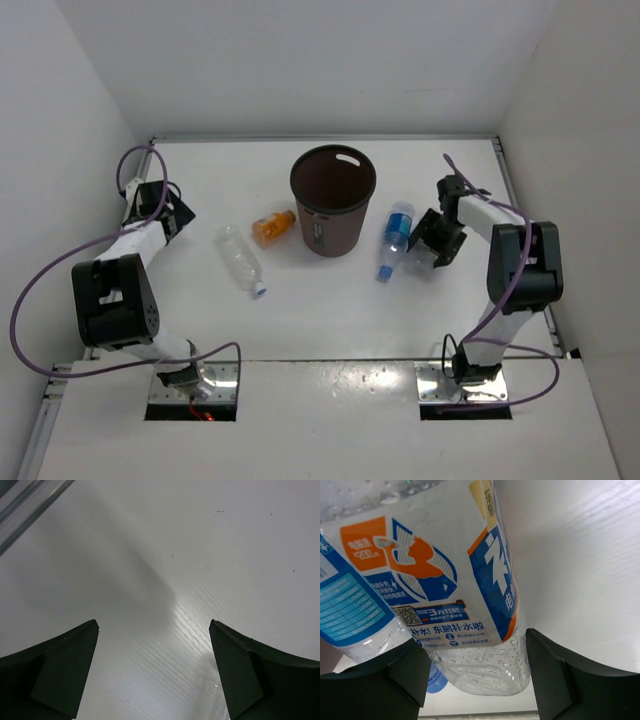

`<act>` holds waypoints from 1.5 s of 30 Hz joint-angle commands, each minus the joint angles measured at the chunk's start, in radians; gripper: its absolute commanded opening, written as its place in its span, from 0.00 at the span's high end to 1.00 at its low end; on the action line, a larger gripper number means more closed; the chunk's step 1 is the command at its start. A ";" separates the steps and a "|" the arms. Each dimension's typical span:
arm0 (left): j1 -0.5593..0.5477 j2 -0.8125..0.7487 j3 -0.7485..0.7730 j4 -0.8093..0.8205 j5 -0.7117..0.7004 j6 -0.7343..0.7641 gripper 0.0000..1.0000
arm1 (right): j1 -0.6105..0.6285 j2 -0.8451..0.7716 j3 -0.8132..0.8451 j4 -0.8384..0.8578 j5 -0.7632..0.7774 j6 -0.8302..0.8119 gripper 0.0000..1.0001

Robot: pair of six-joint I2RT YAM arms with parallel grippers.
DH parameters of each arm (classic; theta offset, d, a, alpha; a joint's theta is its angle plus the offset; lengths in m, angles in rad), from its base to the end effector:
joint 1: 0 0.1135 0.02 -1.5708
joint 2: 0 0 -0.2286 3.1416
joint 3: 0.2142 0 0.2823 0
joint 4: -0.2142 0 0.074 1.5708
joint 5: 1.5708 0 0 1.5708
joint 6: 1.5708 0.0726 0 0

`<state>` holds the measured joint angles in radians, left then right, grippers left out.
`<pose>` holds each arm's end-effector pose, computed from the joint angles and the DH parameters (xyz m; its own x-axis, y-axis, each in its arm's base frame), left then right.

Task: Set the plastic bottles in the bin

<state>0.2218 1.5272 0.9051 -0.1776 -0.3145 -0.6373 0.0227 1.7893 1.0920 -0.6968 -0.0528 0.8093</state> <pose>0.3549 0.1031 0.1273 -0.3126 -0.6506 -0.6921 -0.7534 0.6136 -0.2364 0.3451 0.0117 0.0613 -0.7022 0.7070 -0.0837 0.6903 0.7049 0.1631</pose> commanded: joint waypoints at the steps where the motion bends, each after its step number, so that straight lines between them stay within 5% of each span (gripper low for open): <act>1: 0.001 -0.039 0.009 0.027 0.035 0.018 0.00 | -0.017 -0.067 0.009 -0.010 0.014 0.021 0.44; 6: 0.001 -0.030 0.009 0.027 0.075 0.004 0.00 | -0.036 -0.149 0.054 -0.055 0.062 0.010 0.62; 11: 0.001 -0.030 -0.012 0.036 0.106 -0.019 0.00 | -0.046 -0.267 0.075 -0.066 0.080 0.001 0.70; 18: 0.001 -0.039 -0.055 0.075 0.124 -0.028 0.00 | -0.037 -0.364 0.284 -0.102 0.044 -0.009 0.96; 25: 0.001 -0.048 -0.084 0.107 0.170 -0.038 0.00 | -0.017 -0.508 0.325 0.149 -0.143 0.018 0.96; 30: 0.001 -0.048 -0.104 0.127 0.180 -0.047 0.00 | 0.067 -0.441 0.456 0.186 -0.242 0.008 0.96; 36: 0.001 -0.048 -0.101 0.127 0.189 -0.036 0.00 | 0.218 -0.334 0.549 0.223 -0.228 0.008 0.96; 45: 0.001 -0.050 -0.077 0.118 0.210 -0.018 0.00 | 0.425 -0.160 0.637 0.090 -0.004 -0.064 0.97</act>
<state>0.2218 1.5135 0.8009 -0.0799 -0.1242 -0.6643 0.4160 1.6260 1.6657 -0.5762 -0.1467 0.7876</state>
